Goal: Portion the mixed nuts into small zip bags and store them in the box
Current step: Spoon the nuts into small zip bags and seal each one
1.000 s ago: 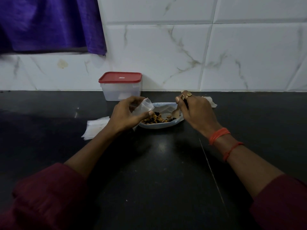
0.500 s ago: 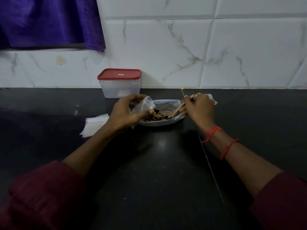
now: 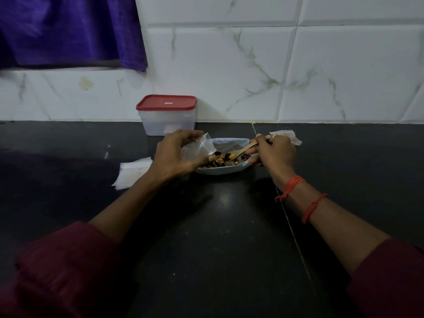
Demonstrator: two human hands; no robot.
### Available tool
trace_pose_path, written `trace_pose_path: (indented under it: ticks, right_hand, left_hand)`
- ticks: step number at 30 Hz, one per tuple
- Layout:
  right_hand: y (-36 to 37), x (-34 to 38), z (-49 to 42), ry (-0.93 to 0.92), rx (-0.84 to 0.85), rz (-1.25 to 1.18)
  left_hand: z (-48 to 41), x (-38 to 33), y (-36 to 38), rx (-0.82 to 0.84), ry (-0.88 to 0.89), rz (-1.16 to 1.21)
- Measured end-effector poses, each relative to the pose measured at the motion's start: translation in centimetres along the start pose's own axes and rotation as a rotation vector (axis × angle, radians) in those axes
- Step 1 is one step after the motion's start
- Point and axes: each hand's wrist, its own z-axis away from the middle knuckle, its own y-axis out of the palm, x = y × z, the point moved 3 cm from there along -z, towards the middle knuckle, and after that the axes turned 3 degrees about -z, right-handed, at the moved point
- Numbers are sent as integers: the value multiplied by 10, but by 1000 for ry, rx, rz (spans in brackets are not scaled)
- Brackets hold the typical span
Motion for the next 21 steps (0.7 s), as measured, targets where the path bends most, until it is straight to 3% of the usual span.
trace_pose_path:
  ticks: [15,18,21]
  right_hand:
    - [-1,9,1,166,52,-408]
    - [7,17,12,58,125,-356]
    - [14,25,22,-197,253,-230]
  left_hand:
    - [1,7,5,19,23,-232]
    - [1,4,6,28,26,-189]
    - [2,-2,5,5,46,-126]
